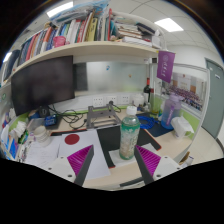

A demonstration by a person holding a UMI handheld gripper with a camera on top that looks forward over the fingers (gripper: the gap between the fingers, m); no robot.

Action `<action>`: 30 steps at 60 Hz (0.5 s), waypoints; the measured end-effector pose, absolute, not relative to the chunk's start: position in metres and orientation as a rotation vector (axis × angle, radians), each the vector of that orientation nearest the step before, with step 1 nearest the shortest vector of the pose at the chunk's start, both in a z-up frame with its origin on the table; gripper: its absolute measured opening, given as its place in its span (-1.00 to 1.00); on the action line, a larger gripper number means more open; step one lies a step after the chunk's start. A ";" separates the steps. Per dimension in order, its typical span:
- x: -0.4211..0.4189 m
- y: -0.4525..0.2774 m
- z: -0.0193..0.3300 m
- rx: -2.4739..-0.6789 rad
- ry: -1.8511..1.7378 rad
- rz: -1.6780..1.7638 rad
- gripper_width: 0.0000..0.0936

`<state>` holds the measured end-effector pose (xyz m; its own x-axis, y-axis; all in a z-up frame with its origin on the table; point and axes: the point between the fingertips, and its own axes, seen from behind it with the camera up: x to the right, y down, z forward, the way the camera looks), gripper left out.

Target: Pour water

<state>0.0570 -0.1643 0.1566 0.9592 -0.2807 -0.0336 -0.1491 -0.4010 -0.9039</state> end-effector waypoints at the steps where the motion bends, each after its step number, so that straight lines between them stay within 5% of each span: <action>1: 0.064 -0.162 0.153 -1.990 0.313 -0.156 0.80; 20: 0.125 -0.079 0.119 -1.931 0.205 -0.174 0.74; 30: 0.143 -0.058 0.108 -1.897 0.168 -0.175 0.10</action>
<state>0.1428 -0.0578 0.1080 0.9785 -0.2025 0.0386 -0.0298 -0.3244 -0.9454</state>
